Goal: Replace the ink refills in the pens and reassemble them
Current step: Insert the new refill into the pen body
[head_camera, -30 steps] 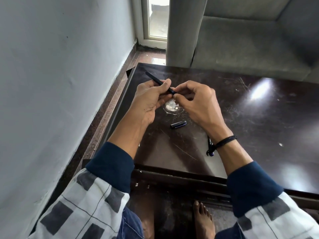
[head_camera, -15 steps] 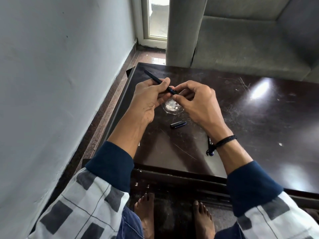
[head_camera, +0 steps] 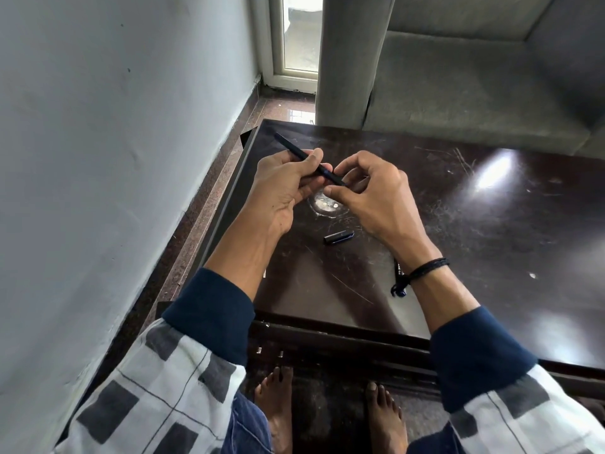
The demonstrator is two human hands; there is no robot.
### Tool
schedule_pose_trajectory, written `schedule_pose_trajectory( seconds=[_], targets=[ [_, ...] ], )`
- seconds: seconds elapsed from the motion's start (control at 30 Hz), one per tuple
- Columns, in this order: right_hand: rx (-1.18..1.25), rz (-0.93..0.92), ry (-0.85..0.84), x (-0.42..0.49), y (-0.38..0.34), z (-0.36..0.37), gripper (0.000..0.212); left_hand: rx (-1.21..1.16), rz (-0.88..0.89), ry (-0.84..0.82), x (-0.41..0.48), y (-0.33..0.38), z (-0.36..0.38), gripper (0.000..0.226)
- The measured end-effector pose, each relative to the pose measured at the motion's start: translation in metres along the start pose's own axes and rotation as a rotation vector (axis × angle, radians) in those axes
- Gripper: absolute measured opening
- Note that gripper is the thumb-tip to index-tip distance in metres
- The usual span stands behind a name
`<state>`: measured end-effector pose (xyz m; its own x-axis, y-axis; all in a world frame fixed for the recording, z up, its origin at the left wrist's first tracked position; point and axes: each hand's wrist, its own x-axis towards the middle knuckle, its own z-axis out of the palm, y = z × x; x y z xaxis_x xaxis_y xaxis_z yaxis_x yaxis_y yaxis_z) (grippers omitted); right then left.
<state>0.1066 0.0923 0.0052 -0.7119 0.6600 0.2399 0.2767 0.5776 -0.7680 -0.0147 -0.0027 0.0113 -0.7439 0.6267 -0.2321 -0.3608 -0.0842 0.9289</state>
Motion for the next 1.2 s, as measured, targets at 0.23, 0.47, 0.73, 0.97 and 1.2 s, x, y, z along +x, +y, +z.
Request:
schedule_pose_trajectory(
  seconds=[0.23,0.47,0.73,0.97,1.2],
  targets=[
    [0.037,0.009,-0.006,0.0011,0.0007,0.0023,0.007,0.018,-0.001,-0.005,0.0011,-0.0006,-0.0006,0.005],
    [0.025,0.009,0.001,0.0009,0.0021,0.0027,0.009,0.013,-0.007,-0.007,-0.0004,-0.0003,0.0006,0.004],
    [-0.017,0.003,0.004,0.0008,0.0012,0.0014,0.02,0.007,0.001,0.017,-0.0005,0.0015,-0.0003,0.005],
    [0.027,0.008,-0.001,0.0008,0.0006,0.0022,0.006,0.01,-0.002,0.013,0.0005,0.0016,-0.0011,0.004],
    [-0.032,-0.016,0.025,-0.0002,-0.0013,0.0005,0.011,0.002,-0.005,0.015,-0.0002,0.0013,0.0002,0.005]
  ],
)
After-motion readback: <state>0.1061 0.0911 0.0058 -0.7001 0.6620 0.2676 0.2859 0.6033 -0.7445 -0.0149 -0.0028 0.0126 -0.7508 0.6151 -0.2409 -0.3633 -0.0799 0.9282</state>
